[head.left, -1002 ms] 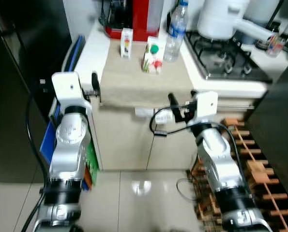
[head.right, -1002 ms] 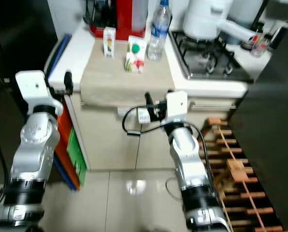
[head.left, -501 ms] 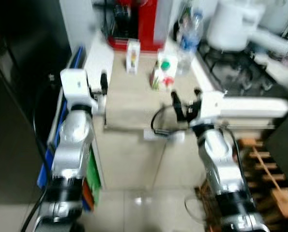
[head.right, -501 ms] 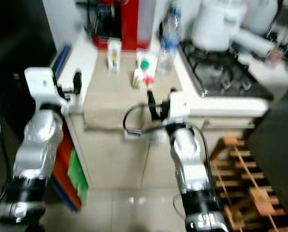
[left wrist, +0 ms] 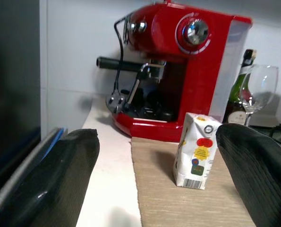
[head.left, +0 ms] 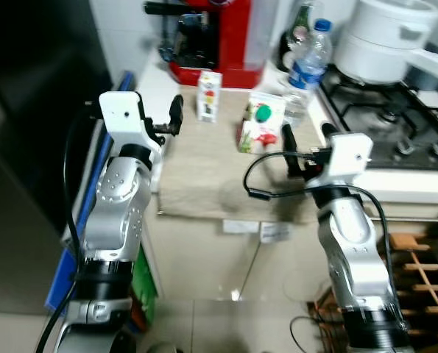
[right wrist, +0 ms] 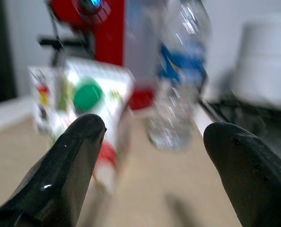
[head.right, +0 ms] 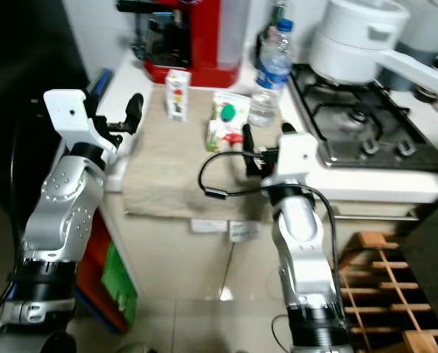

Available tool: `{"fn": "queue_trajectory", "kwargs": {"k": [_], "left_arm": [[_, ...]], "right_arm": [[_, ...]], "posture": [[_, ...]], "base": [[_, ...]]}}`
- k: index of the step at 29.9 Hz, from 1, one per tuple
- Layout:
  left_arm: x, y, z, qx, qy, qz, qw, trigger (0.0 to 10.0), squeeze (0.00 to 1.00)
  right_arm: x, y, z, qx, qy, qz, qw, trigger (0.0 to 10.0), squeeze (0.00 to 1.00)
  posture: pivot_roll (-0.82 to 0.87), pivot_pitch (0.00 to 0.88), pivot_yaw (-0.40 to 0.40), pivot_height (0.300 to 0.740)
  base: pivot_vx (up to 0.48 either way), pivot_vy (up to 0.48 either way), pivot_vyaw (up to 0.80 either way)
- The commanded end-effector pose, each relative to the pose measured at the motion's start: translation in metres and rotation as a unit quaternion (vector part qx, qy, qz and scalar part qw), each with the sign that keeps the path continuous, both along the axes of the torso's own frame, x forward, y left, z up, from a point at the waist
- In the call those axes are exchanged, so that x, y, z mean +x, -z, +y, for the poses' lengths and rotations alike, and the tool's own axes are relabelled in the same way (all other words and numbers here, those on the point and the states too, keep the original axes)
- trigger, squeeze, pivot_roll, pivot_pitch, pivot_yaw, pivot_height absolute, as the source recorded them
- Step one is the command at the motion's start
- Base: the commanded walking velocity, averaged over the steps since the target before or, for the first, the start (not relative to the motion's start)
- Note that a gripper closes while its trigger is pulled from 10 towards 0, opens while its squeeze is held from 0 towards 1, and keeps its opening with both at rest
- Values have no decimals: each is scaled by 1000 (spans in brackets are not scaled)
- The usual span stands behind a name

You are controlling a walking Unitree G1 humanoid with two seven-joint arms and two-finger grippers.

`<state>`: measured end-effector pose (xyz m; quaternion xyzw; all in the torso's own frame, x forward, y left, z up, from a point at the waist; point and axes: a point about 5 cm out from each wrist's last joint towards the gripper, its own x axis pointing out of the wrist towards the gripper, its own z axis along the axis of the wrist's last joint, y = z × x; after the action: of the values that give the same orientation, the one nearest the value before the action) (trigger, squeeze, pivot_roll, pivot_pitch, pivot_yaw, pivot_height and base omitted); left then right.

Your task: Restocking fridge

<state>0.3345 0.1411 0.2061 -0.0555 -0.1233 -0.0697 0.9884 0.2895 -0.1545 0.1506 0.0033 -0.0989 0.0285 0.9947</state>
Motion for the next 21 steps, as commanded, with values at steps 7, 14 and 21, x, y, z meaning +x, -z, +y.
{"fn": "queue_trajectory", "kwargs": {"k": [7, 14, 21], "left_arm": [[0, -1, -9, 28, -5, -5, 1000, 10000, 0], [5, 3, -2, 40, -43, 15, 998, 10000, 0], [14, 5, 2, 53, -84, 30, 995, 10000, 0]], "right_arm": [[-2, -1, -8, -5, 17, 1, 1000, 10000, 0], [2, -9, 2, -11, -4, -6, 1000, 10000, 0], [-1, -15, 12, -6, -30, -16, 999, 10000, 0]], "posture": [[-101, 0, 15, 740], [-92, 0, 37, 740], [-105, 0, 23, 740]], "base": [[0, 0, -420], [0, 0, 0], [0, 0, 0]]}}
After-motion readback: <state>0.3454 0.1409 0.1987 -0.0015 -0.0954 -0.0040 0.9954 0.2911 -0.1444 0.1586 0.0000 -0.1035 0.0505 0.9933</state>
